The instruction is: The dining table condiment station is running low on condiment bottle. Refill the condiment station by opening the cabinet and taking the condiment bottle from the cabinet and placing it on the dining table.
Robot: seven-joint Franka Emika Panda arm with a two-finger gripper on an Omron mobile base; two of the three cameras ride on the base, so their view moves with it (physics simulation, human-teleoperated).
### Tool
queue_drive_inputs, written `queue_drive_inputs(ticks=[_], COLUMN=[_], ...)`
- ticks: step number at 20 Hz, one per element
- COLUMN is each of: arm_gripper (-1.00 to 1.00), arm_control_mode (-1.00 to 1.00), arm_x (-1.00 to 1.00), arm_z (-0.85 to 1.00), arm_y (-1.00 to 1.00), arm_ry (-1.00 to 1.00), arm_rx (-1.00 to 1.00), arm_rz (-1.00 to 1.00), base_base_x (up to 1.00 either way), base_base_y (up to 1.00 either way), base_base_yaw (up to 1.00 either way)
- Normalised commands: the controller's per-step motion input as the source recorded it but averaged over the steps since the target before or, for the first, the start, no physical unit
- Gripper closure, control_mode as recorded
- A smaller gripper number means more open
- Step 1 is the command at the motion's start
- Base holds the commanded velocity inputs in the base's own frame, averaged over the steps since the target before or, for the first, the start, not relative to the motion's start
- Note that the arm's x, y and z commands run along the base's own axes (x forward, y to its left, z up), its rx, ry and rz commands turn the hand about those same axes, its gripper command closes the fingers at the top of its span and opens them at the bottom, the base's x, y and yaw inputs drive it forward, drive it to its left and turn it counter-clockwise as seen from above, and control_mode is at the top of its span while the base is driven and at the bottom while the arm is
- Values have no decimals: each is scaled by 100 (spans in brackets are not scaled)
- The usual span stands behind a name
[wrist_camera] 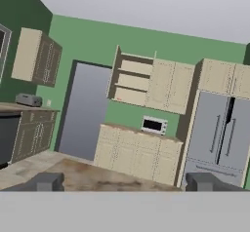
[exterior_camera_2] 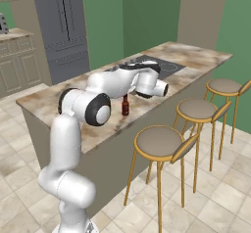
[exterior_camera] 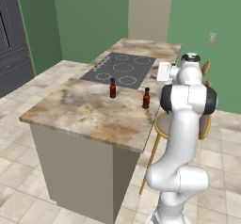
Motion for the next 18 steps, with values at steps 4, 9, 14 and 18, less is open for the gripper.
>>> queue_drive_inputs(ticks=[4, 9, 14, 18], arm_gripper=[-100, -100, -100, -100], arm_control_mode=[-100, -100, -100, -100], arm_x=[-95, -100, -100, -100], arm_z=[68, 48, 53, 82], arm_y=[43, 49, 53, 32], arm_ry=[-12, -17, -30, -25], arm_rx=[0, -3, -14, -9], arm_rz=[0, -2, -5, -5], base_base_x=[0, 0, 0, 0], base_base_y=[0, 0, 0, 0], base_base_yaw=[0, 0, 0, 0])
